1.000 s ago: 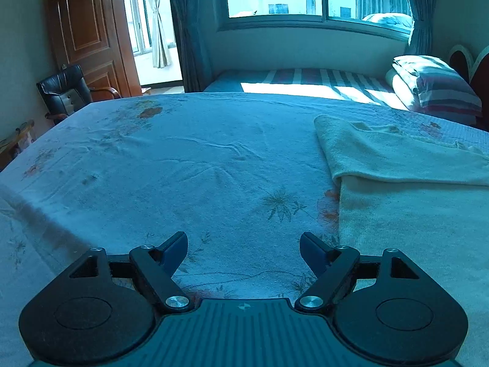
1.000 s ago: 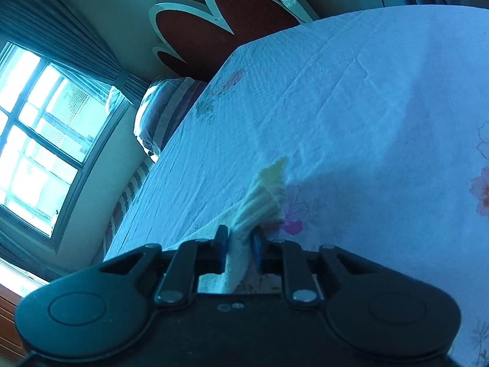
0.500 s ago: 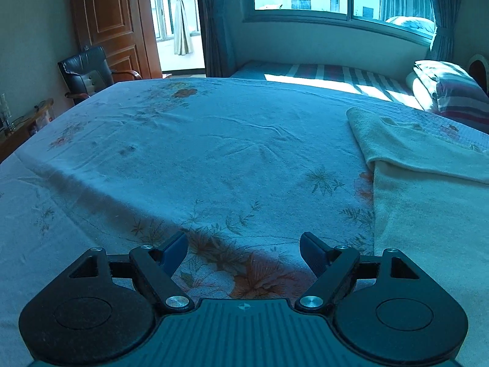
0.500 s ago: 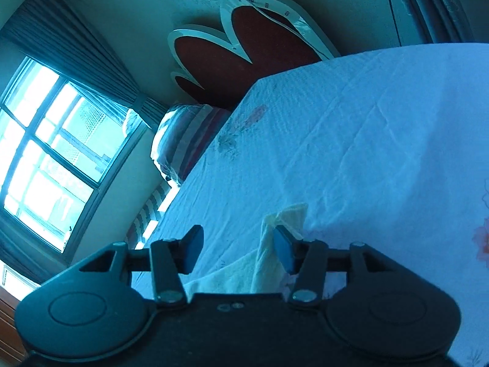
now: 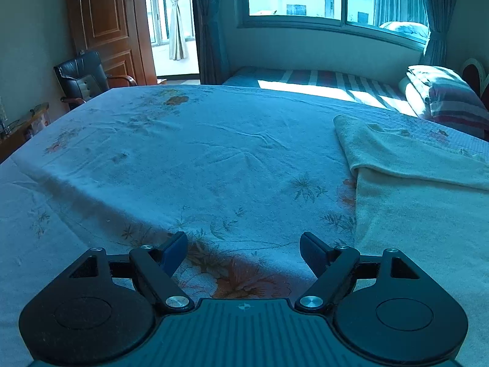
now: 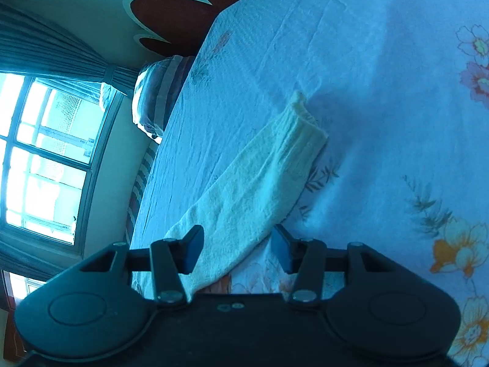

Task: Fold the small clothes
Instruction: 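Grasp the cuff of the other sleeve with the right tool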

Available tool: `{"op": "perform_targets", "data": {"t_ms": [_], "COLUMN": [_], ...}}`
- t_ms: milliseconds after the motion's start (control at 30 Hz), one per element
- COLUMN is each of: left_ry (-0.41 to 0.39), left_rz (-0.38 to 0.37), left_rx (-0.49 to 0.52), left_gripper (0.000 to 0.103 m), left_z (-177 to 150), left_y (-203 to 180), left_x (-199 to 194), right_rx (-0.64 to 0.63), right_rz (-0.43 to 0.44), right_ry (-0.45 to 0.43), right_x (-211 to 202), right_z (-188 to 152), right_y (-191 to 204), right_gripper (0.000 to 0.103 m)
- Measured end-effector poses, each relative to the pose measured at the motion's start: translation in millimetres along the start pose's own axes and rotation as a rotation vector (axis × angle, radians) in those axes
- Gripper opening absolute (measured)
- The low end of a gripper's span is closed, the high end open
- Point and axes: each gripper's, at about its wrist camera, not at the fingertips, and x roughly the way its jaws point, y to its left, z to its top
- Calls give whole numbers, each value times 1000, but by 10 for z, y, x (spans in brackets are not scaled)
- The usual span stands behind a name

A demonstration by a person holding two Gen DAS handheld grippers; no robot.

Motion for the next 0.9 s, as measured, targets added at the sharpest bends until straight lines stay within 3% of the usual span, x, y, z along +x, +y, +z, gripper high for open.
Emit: {"op": "perform_targets", "data": {"t_ms": [67, 233, 300, 433, 500, 600, 667, 700, 733, 767, 900], "left_ry": [-1, 6, 13, 16, 25, 25, 23, 21, 22, 21, -6], "left_rz": [4, 16, 17, 23, 22, 18, 13, 9, 6, 3, -8], "left_rx": [-7, -25, -31, -33, -34, -34, -29, -24, -18, -15, -10], "left_gripper": [80, 80, 80, 80, 80, 80, 80, 80, 80, 80, 80], "left_z": [-9, -29, -34, -44, -55, -57, -53, -50, -46, -40, -16], "left_y": [25, 101, 120, 142, 132, 85, 46, 29, 10, 0, 69], "left_x": [-15, -31, -36, -41, -17, -3, -7, -6, -6, -3, -27], "right_rx": [3, -57, -28, -29, -70, -156, -280, -331, -366, -410, -480], "right_rz": [5, 146, 102, 52, 2, -40, -72, -80, -90, -113, -90], "right_ry": [8, -144, -161, -290, -287, -166, -134, -108, -82, -43, -99], "right_x": [64, -128, -120, -339, -309, -130, -94, -60, -11, 50, -3], "right_z": [38, -8, 57, 250, 383, 524, 496, 476, 467, 437, 286], "right_y": [47, 46, -53, -217, -237, -227, -120, -64, -24, 30, 292], "right_gripper": [51, 52, 51, 51, 52, 48, 47, 36, 8, 9, 8]}}
